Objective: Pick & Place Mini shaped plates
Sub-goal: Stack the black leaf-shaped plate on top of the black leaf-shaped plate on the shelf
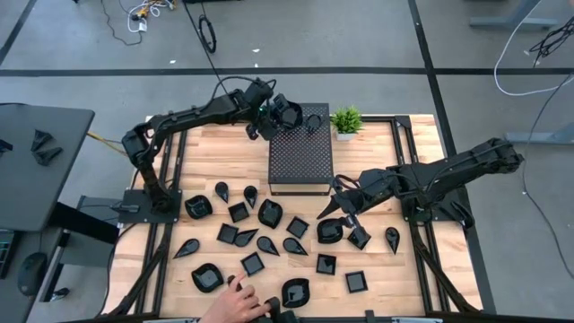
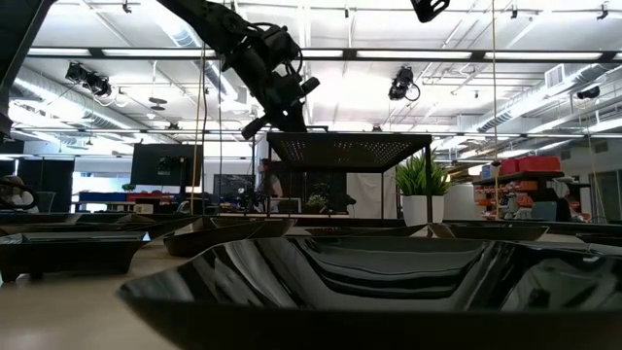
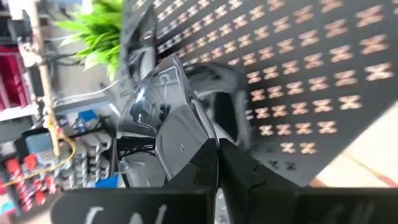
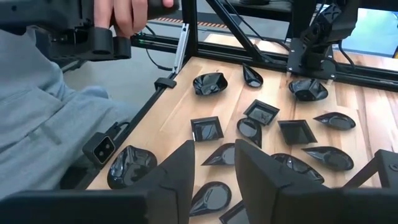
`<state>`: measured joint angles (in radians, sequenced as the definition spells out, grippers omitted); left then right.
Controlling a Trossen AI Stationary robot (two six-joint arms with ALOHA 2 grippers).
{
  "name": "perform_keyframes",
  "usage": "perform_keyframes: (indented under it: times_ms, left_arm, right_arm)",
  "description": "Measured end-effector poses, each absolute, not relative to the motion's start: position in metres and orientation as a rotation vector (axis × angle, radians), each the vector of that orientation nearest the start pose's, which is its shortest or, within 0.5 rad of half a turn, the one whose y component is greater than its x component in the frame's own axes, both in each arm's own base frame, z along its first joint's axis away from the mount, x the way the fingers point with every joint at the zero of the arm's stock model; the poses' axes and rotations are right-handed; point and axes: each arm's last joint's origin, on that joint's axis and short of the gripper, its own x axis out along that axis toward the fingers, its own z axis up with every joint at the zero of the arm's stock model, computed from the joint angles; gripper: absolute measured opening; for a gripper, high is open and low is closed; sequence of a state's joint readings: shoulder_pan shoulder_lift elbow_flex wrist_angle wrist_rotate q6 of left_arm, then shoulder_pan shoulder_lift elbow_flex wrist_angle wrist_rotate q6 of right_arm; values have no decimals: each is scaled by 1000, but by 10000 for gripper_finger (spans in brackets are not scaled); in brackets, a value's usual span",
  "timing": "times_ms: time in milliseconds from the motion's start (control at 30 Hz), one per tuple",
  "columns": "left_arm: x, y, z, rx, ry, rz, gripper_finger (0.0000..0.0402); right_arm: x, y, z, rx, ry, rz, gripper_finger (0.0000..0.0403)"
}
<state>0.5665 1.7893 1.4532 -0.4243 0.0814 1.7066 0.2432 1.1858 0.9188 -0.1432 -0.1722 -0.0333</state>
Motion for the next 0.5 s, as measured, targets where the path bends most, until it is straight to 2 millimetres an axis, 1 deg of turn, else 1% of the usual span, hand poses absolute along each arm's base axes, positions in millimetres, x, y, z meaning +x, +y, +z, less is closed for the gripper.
perform_keyframes:
  times_ms: [500]
  left_arm:
    - [336, 209, 269, 1352, 911, -307, 21]
  right_arm:
    - [252, 68, 303, -44, 406, 416, 115]
